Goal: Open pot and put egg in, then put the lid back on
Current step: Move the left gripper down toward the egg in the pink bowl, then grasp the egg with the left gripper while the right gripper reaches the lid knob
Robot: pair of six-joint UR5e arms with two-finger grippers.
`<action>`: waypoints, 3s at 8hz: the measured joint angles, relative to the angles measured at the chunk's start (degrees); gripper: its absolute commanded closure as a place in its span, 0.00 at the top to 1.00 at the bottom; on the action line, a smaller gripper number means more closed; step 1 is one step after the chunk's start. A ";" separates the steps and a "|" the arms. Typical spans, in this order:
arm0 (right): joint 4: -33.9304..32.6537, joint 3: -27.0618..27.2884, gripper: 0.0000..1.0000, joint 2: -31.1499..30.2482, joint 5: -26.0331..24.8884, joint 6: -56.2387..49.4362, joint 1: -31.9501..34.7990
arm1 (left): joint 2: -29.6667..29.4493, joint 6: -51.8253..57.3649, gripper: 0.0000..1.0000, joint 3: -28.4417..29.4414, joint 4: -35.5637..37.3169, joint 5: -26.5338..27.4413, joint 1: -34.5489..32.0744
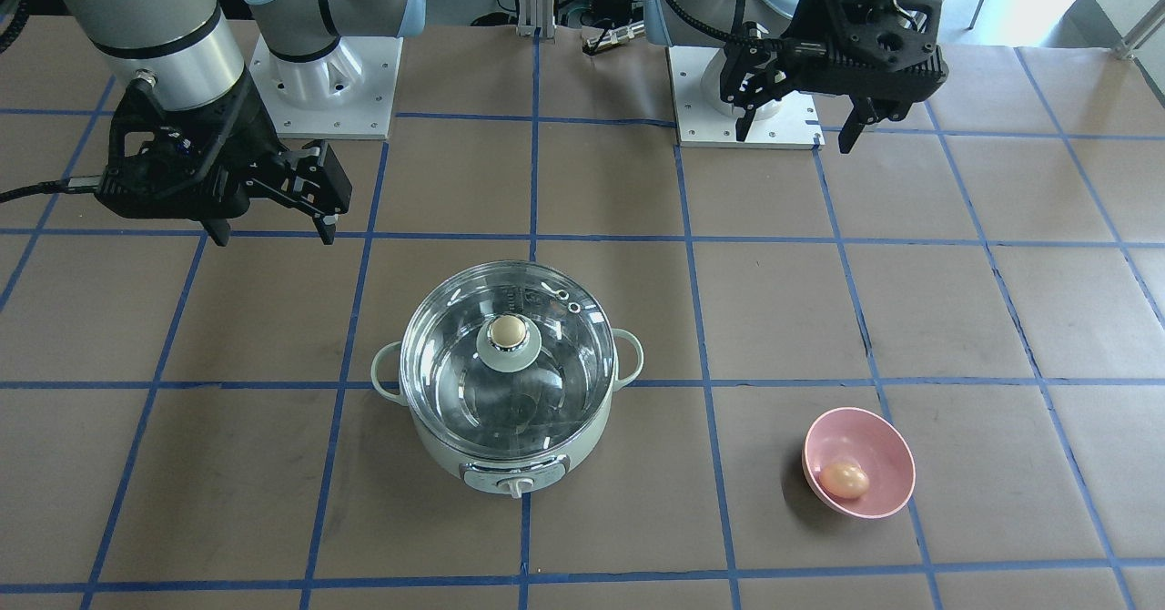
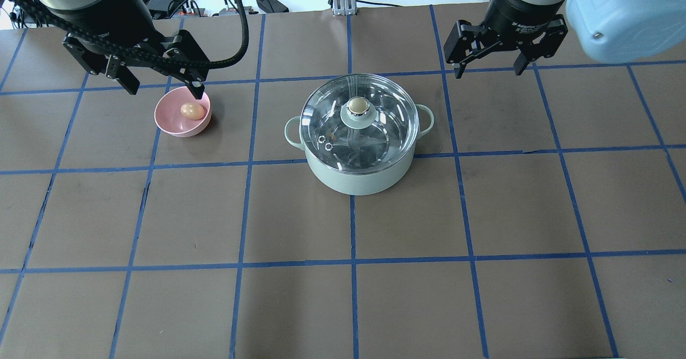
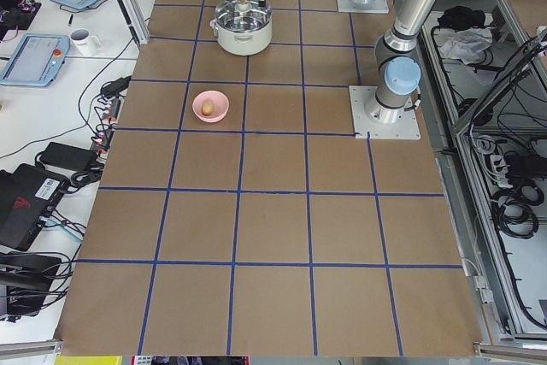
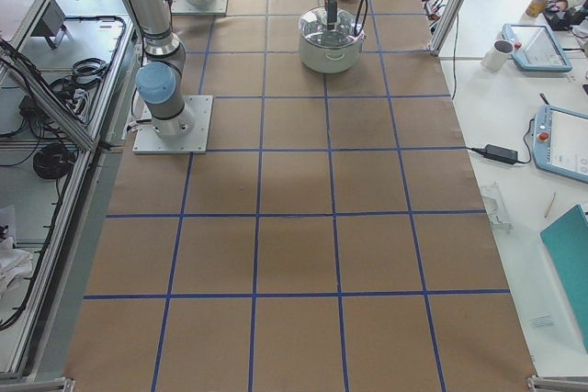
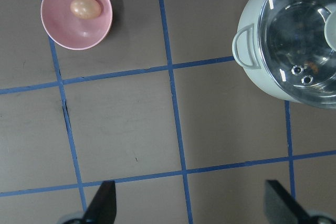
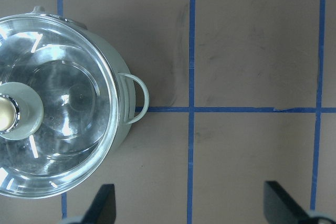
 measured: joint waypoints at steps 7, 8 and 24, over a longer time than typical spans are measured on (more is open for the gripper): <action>-0.30 0.00 1.00 0.03 0.02 -0.35 0.00 | -7.09 0.65 1.00 0.08 7.26 -0.04 3.70; -0.36 -0.01 1.00 0.02 0.05 -0.48 0.00 | -10.30 0.79 1.00 0.08 11.30 -0.02 4.53; -12.72 -4.01 1.00 6.99 -1.47 12.98 11.96 | -35.49 9.39 1.00 -1.26 33.19 0.09 14.26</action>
